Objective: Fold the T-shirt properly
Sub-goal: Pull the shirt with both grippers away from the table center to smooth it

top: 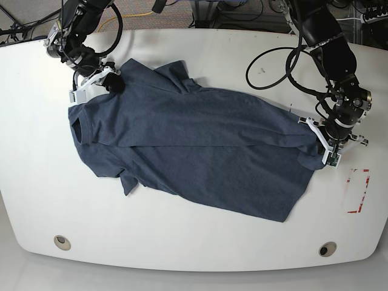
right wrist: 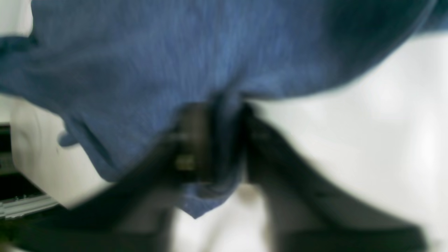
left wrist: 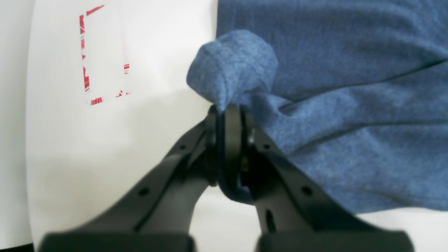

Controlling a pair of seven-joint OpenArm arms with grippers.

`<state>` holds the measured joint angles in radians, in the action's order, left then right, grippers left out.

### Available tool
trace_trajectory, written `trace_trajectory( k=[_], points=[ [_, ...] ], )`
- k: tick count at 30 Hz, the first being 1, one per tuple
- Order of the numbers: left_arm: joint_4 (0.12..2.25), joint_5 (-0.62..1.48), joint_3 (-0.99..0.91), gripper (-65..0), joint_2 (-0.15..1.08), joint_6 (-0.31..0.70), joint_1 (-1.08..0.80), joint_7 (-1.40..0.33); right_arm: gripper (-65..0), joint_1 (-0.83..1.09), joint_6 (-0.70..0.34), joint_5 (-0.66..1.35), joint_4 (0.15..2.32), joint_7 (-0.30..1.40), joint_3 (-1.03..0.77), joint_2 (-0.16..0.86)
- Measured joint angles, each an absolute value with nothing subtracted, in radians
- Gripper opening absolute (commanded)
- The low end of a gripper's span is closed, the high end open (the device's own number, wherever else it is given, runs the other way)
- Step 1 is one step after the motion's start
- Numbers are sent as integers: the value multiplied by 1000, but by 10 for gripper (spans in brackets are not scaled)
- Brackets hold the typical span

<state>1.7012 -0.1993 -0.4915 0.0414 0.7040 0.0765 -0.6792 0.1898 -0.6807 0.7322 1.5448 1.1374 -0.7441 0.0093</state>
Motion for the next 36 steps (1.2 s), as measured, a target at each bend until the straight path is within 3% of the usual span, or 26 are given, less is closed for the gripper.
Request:
trace_trajectory(
  k=[12,15,23,28,36],
  points=[
    [1701,-118,-516,-650,30,705,6,-688,-650,284,-680,627,1707,1173,-746,7],
    [1704,-96,-572,-650,1,704,-5,-775,-650,328,-681,621,1766,1179,-746,7],
    [1795,-88,-647,-650,-14,704,-111,-862,-650,477,-685,632,1927,1173,-745,4],
    [1883,-96,-593,-650,-56,701,-190,-873,-650,515,-685,759,1949,1181,-746,15],
    [1945,-95,-487,-650,-76,701,-24,-867,-650,400,-678,875,1949,1186,-743,101]
  ],
)
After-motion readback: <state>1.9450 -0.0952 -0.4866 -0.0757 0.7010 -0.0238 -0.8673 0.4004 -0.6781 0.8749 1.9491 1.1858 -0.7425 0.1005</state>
